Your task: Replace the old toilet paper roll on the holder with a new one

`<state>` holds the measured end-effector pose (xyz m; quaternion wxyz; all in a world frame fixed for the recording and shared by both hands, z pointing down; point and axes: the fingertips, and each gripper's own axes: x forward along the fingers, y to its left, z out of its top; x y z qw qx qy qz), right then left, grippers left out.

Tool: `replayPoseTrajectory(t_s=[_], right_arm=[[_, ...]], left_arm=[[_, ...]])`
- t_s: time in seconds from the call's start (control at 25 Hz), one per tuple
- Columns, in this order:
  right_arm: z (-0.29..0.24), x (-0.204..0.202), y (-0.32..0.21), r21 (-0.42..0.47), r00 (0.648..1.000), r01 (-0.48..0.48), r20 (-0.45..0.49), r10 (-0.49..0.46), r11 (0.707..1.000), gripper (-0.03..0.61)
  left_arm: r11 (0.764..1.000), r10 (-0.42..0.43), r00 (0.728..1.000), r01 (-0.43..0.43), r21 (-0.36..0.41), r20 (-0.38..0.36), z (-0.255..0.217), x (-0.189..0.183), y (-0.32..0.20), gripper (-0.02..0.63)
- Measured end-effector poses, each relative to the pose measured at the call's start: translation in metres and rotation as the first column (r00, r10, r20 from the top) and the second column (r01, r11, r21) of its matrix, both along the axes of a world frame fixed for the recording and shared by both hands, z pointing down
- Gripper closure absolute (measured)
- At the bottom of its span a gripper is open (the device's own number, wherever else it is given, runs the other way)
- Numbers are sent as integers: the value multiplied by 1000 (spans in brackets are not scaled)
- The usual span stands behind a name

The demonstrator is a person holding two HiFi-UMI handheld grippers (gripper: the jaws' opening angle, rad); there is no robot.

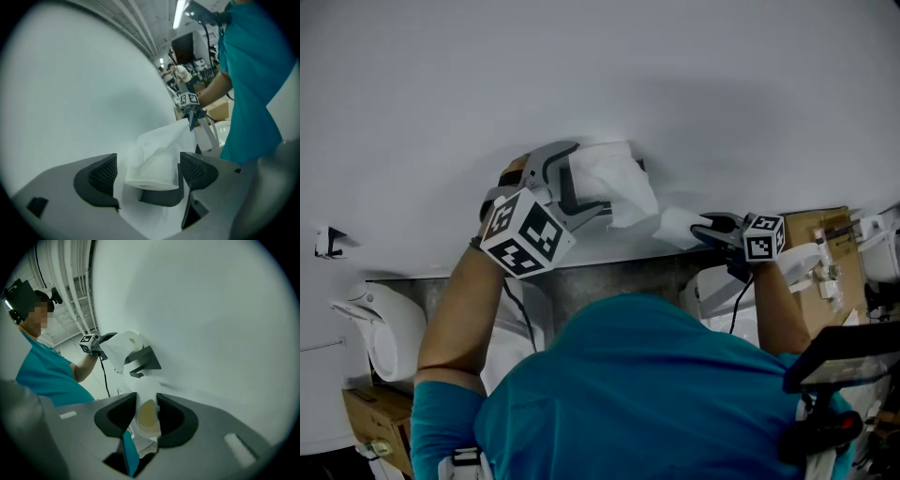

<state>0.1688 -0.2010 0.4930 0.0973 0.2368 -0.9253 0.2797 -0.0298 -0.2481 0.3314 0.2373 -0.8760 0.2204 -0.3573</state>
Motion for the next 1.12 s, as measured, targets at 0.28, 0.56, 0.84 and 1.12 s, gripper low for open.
replayPoseTrajectory(t_s=[0.28, 0.56, 0.84, 1.12], right_arm=[[-1, -7, -4, -5, 1000, 0, 6, 0, 1000, 446], [1, -2, -4, -4, 1000, -1, 20, 1, 1000, 446], [-1, 1, -7, 1, 999, 11, 35, -11, 1000, 448], [-6, -7, -9, 15, 999, 34, 38, -34, 999, 448]], left_arm=[[999, 42, 948, -51, 20, 315, 24, 4, -14, 184], [997, 69, 863, -71, -15, 501, 44, 22, -16, 184], [999, 48, 832, -34, -36, 552, 51, 22, -20, 184], [999, 7, 837, -33, 38, 547, 48, 6, -19, 186]])
